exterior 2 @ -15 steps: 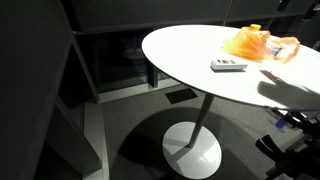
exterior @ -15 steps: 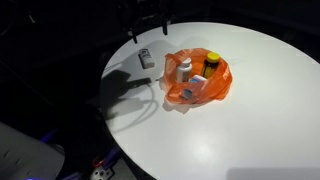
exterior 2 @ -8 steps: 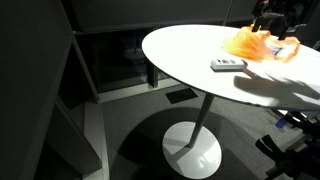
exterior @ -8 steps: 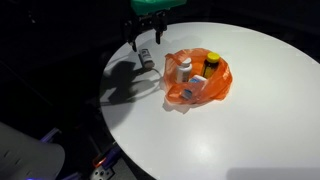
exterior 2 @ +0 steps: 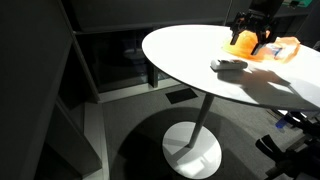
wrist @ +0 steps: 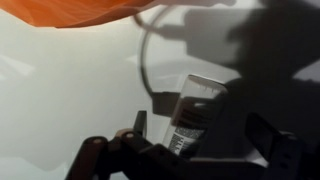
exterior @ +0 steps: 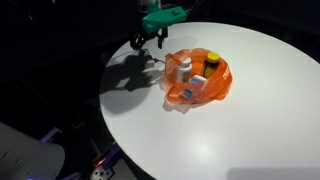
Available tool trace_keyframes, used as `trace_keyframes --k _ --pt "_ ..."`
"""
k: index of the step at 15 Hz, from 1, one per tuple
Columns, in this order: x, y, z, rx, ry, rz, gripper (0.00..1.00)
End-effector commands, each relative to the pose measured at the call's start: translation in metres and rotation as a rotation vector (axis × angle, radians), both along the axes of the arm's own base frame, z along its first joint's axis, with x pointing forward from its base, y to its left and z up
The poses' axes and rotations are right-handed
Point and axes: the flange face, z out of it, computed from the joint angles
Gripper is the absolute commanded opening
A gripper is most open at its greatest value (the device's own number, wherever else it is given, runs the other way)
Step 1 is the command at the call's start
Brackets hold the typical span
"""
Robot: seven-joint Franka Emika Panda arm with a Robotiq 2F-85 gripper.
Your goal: Put the white bottle in the plastic bag
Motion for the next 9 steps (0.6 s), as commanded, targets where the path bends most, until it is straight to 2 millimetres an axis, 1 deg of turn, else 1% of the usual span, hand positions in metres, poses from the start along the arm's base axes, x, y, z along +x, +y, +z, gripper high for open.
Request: trace_keyframes --k 1,5,8,9 --pt "0.017 0.002 -0.015 0.039 -0.045 -0.038 1.00" --pt "0.022 0.008 -0.036 0.075 -0.040 -0.065 1.00" --pt "0.025 0.012 -0.043 0.092 -0.027 -0.077 1.00" --pt "0.025 0.012 -0.045 0.095 -0.022 -0.080 0.97"
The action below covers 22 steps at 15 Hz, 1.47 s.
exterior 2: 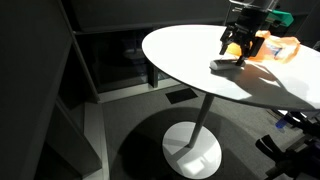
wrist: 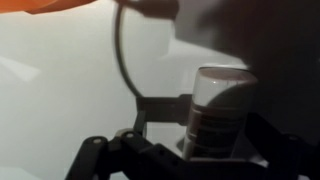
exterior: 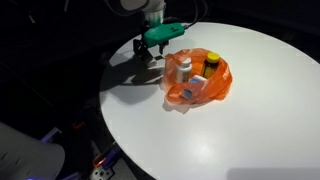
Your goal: Put the white bottle in the plastic bag
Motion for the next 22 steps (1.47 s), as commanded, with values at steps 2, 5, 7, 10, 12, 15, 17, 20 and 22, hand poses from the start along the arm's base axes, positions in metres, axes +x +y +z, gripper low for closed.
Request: trace_keyframes --k 2,5,7,10,12,15,17,20,22 --pt "0.011 0.000 -0.004 0.027 -0.003 0.000 0.72" --pt "0.011 -0.002 -0.001 0.022 -0.006 -0.001 0.55" --pt "0.010 -0.005 0.006 0.022 -0.015 -0.005 0.38" --pt "0.006 -0.010 0.027 0.006 -0.042 -0.010 0.25" --pt "0.002 -0.015 0.048 -0.005 -0.068 -0.018 0.25" --pt "-0.001 -0.034 0.082 -0.042 -0.119 -0.050 0.25" --pt "-0.004 -0.054 0.104 -0.065 -0.148 -0.082 0.25" --pt "-0.012 -0.089 0.128 -0.101 -0.170 -0.144 0.25" --pt "-0.019 -0.113 0.138 -0.126 -0.179 -0.190 0.25"
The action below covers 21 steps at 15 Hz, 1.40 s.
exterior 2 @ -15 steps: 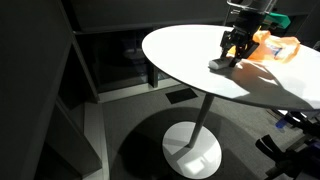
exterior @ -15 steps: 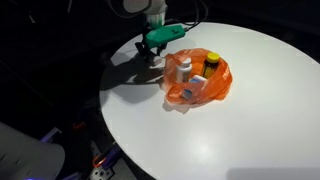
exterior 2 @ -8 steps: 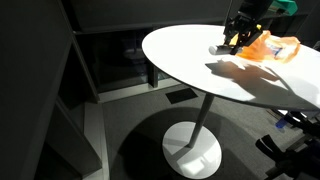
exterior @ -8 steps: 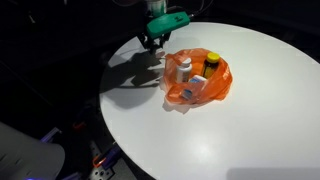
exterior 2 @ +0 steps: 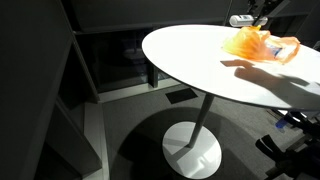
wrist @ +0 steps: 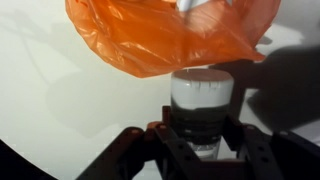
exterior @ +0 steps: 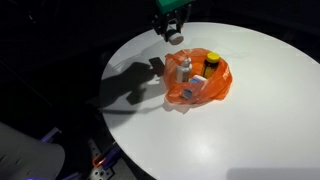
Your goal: Put the white bottle in the plastic bag
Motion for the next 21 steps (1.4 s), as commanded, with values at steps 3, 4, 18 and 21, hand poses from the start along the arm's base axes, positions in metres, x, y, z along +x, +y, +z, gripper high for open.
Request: trace_keyframes --k 3,4,18,21 --pt "-0.032 -0.060 0.029 -0.052 -0.011 -0.149 0.25" --pt "-0.038 -0.071 0.032 -0.057 -0.010 -0.179 0.25" --pt "-0.083 -0.150 0.009 -0.165 0.098 -0.349 0.25" --pt "-0.079 -0.153 0.000 -0.188 0.126 -0.353 0.25"
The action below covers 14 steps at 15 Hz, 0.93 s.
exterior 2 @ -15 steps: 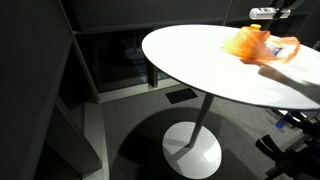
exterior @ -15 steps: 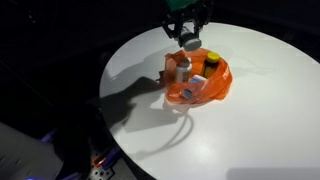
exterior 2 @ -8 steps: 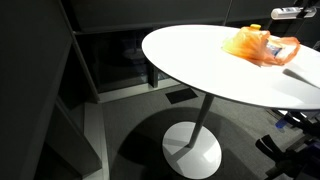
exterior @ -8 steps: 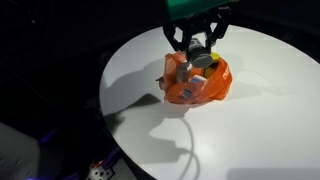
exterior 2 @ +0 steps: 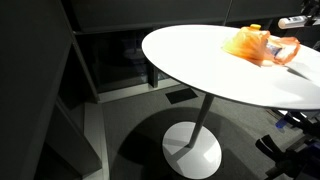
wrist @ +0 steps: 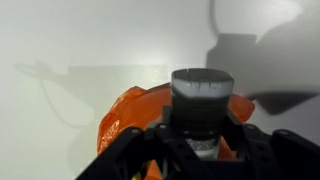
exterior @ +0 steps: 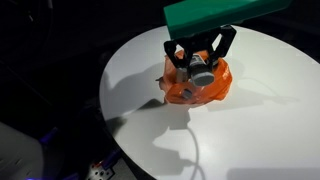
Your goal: Put the white bottle in the plastic bag
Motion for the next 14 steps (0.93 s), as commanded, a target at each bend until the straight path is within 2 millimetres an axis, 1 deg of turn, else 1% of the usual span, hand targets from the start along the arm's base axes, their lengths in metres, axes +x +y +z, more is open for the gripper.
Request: trace_keyframes --k 1,7,10,14 --pt "0.006 -0.007 -0.006 -0.032 0.034 -0.022 0.25" --pt "0.019 -0.006 -0.023 -0.036 0.080 -0.017 0.25" --pt "0.028 -0.006 -0.026 -0.040 0.087 -0.013 0.25" --pt "0.044 0.000 -0.028 -0.050 0.083 0.000 0.25"
